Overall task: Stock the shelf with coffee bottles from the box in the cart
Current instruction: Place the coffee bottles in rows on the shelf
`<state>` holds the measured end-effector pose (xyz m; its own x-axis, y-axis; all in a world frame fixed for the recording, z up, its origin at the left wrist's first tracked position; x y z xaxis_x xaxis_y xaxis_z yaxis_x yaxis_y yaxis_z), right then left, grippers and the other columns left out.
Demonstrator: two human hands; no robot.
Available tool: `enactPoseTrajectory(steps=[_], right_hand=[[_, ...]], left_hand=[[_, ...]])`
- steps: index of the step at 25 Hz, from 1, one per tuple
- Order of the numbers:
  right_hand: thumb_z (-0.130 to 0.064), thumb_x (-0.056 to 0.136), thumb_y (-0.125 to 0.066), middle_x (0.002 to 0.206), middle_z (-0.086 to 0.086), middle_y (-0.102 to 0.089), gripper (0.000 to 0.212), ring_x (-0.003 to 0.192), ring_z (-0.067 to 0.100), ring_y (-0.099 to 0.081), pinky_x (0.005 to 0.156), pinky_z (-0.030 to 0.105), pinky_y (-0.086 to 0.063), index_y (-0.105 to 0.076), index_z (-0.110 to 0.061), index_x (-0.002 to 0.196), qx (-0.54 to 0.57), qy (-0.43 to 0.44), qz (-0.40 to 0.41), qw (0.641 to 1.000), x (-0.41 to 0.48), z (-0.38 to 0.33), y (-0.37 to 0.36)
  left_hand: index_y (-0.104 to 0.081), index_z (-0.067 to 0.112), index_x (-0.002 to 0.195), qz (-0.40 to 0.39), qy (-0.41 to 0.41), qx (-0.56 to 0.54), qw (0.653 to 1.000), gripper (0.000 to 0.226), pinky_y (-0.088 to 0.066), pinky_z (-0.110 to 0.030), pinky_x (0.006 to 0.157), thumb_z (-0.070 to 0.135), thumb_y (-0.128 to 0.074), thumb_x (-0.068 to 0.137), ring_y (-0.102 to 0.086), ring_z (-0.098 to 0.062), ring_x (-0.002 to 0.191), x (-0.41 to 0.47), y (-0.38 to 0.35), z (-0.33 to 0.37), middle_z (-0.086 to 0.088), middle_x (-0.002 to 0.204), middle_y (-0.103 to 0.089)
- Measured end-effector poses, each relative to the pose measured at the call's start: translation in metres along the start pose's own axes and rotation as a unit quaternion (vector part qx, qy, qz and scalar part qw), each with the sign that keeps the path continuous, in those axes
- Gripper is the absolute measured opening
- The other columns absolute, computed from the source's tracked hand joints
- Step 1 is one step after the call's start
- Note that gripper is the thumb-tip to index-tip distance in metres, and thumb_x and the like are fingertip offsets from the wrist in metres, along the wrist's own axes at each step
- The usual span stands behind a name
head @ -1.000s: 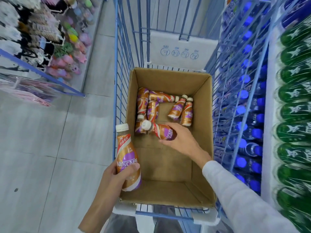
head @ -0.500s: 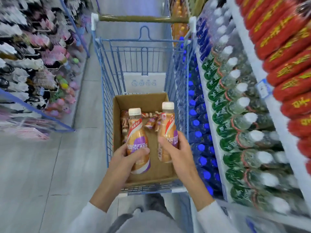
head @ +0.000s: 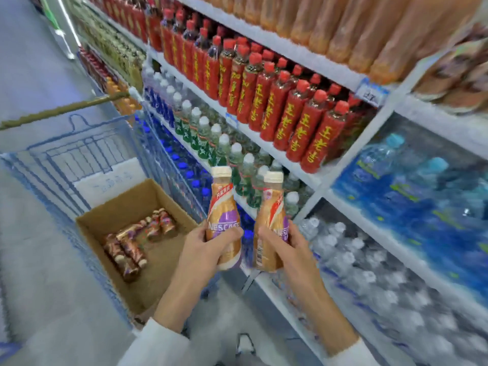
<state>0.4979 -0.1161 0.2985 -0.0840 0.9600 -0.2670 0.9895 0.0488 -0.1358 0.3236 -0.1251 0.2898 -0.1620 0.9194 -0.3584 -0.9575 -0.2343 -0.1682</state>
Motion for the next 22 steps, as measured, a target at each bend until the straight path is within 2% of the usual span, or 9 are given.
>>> enactPoseTrajectory(steps=[2, 4, 6, 8, 11, 15, 17, 20, 22], right_hand=[[-0.042, 0.073, -0.083, 0.101, -0.008, -0.079, 0.045, 0.089, 0.013, -0.076, 0.065, 0.019, -0.058, -0.070, -0.031, 0.114, 0.010, 0.017, 0.047, 0.999, -0.024, -0.011, 0.031], [-0.043, 0.077, -0.083, 0.104, -0.009, -0.078, 0.036, 0.093, 0.011, -0.076, 0.068, 0.018, -0.057, -0.071, -0.038, 0.111, 0.016, 0.035, 0.086, 0.996, -0.048, -0.019, 0.066], [-0.051, 0.076, -0.079, 0.108, -0.012, -0.077, 0.034, 0.096, 0.007, -0.074, 0.070, 0.015, -0.056, -0.070, -0.046, 0.109, 0.020, 0.056, 0.129, 0.990, -0.077, -0.027, 0.108], [-0.060, 0.069, -0.079, 0.107, -0.016, -0.076, 0.043, 0.095, 0.004, -0.073, 0.068, 0.012, -0.055, -0.069, -0.050, 0.109, 0.033, 0.073, 0.183, 0.980, -0.104, -0.036, 0.150], [-0.057, 0.067, -0.081, 0.107, -0.009, -0.077, 0.044, 0.095, 0.009, -0.075, 0.068, 0.016, -0.057, -0.072, -0.045, 0.108, 0.054, 0.094, 0.263, 0.959, -0.146, -0.046, 0.224], [-0.055, 0.063, -0.081, 0.102, -0.007, -0.078, 0.041, 0.091, 0.012, -0.076, 0.064, 0.017, -0.057, -0.074, -0.041, 0.101, 0.068, 0.109, 0.322, 0.938, -0.192, -0.058, 0.313], [-0.055, 0.062, -0.081, 0.100, -0.006, -0.079, 0.044, 0.089, 0.012, -0.076, 0.062, 0.017, -0.057, -0.075, -0.037, 0.102, 0.065, 0.117, 0.338, 0.932, -0.211, -0.071, 0.359], [-0.050, 0.067, -0.081, 0.098, -0.006, -0.079, 0.047, 0.088, 0.010, -0.076, 0.063, 0.015, -0.056, -0.073, -0.029, 0.108, 0.048, 0.142, 0.359, 0.921, -0.231, -0.100, 0.425], [-0.050, 0.071, -0.079, 0.095, -0.008, -0.079, 0.042, 0.086, 0.008, -0.075, 0.062, 0.015, -0.055, -0.072, -0.028, 0.106, 0.023, 0.160, 0.368, 0.916, -0.234, -0.129, 0.464]], left_hand=[[-0.076, 0.015, 0.090, -0.053, 0.001, 0.024, 0.998, 0.028, -0.054, -0.022, 0.054, 0.027, -0.088, 0.068, -0.071, -0.016, 0.063, -0.010, -0.036, -0.002, -0.009, 0.079, -0.078], [-0.075, 0.014, 0.096, -0.101, -0.001, 0.055, 0.993, 0.024, -0.054, -0.020, 0.053, 0.022, -0.086, 0.076, -0.072, -0.017, 0.063, -0.016, -0.076, -0.002, -0.008, 0.079, -0.078], [-0.073, 0.018, 0.099, -0.154, -0.003, 0.076, 0.985, 0.027, -0.053, -0.017, 0.051, 0.025, -0.085, 0.076, -0.074, -0.014, 0.063, -0.025, -0.124, -0.004, -0.002, 0.078, -0.078], [-0.071, 0.021, 0.100, -0.210, -0.003, 0.094, 0.973, 0.040, -0.052, -0.015, 0.050, 0.036, -0.089, 0.067, -0.074, -0.010, 0.064, -0.038, -0.174, -0.009, 0.006, 0.077, -0.078], [-0.070, 0.022, 0.098, -0.293, -0.005, 0.117, 0.949, 0.058, -0.052, -0.015, 0.050, 0.043, -0.094, 0.050, -0.074, -0.010, 0.065, -0.069, -0.260, -0.023, 0.008, 0.076, -0.078], [-0.068, 0.023, 0.096, -0.342, -0.027, 0.139, 0.929, 0.051, -0.051, -0.016, 0.052, 0.034, -0.094, 0.053, -0.071, -0.005, 0.059, -0.107, -0.363, -0.046, 0.012, 0.071, -0.076], [-0.064, 0.021, 0.099, -0.354, -0.037, 0.137, 0.924, 0.056, -0.052, -0.019, 0.054, 0.037, -0.088, 0.051, -0.071, -0.007, 0.058, -0.126, -0.411, -0.051, 0.011, 0.069, -0.075], [-0.066, 0.015, 0.100, -0.388, -0.066, 0.117, 0.912, 0.062, -0.053, -0.019, 0.052, 0.039, -0.090, 0.048, -0.072, -0.013, 0.061, -0.150, -0.478, -0.046, 0.001, 0.072, -0.076], [-0.070, 0.020, 0.095, -0.397, -0.095, 0.103, 0.907, 0.060, -0.053, -0.019, 0.053, 0.047, -0.090, 0.046, -0.073, -0.015, 0.064, -0.160, -0.519, -0.033, -0.002, 0.077, -0.077]])
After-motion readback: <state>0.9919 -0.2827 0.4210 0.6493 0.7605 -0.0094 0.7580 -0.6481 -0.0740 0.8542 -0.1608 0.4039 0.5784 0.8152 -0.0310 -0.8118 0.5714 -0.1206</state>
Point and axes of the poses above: each hand's wrist, its own x-axis towards the middle knuckle, its own y-axis out of the back of the hand, z = x × y, the point moved 2 cm from there along x, towards the middle knuckle
